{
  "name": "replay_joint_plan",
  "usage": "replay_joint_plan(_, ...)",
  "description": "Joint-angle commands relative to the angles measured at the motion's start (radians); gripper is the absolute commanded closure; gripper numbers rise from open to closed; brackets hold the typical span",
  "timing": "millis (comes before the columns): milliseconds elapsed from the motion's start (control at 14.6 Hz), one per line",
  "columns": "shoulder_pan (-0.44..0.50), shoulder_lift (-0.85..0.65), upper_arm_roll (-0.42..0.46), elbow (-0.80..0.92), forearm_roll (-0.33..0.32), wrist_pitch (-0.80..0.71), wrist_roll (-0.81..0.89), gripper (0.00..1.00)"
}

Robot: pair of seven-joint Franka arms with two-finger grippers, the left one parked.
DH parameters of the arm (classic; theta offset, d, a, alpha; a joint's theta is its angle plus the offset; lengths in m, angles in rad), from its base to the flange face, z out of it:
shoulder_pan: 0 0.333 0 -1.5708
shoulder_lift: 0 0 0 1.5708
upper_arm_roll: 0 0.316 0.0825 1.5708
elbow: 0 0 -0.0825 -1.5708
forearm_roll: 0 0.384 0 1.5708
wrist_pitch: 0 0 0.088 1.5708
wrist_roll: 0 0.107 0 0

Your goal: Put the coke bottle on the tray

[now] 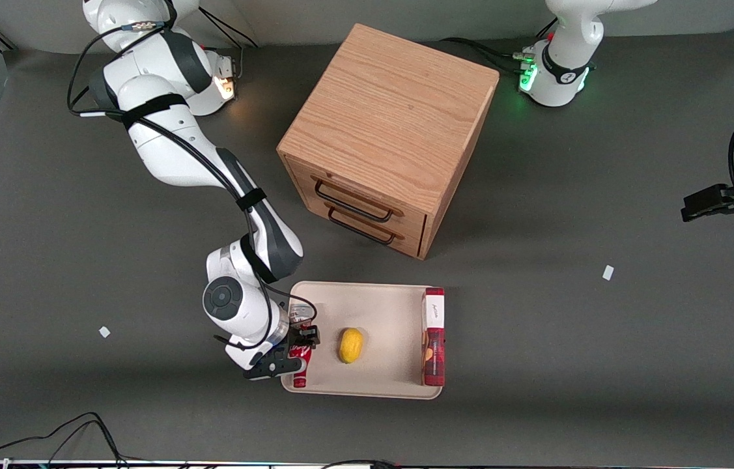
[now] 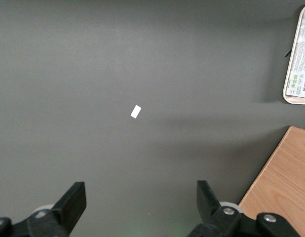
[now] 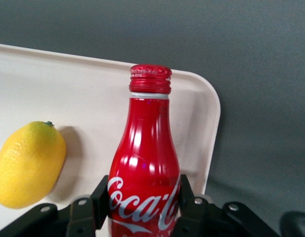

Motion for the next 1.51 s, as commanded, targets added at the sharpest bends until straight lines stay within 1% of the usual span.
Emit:
replay_joint_plan(0, 0.001, 0.016, 0.001, 0.026, 0.019, 0.000, 0.023, 0.39)
replay_joint_plan(69, 0.001, 0.018, 0.001, 0.025, 0.019, 0.000, 0.024, 0.31)
replay_joint_plan(206, -0.002, 0.018, 0.001, 0.018, 0.020, 0.008, 0.025, 0.22)
replay_joint_plan(275, 0.000, 0.018, 0.001, 0.018, 0.020, 0.009, 0.026, 0.08)
replay_joint_plan(412, -0.002, 0.018, 0.001, 0.018, 0.019, 0.009, 0.026, 0.04)
replay_joint_plan(481, -0.002, 0.018, -0.001, 0.018, 0.019, 0.009, 0.025, 0.00)
replay_joint_plan(756, -0.006, -0.008, -0.002, 0.018, 0.020, 0.008, 0.025, 0.00)
replay_joint_plan(824, -0.005, -0.032, -0.005, 0.011, 0.009, 0.000, 0.023, 0.00)
replay_joint_plan(1031, -0.002, -0.173, -0.047, -0.121, 0.008, -0.007, 0.009, 0.00)
replay_joint_plan(1237, -0.031, -0.360, -0.061, -0.324, 0.008, -0.032, -0.026, 0.00)
replay_joint_plan(1374, -0.043, -0.506, -0.097, -0.481, 0.022, -0.029, -0.076, 0.00)
replay_joint_plan(1443, -0.061, -0.584, -0.102, -0.561, 0.022, -0.030, -0.090, 0.00)
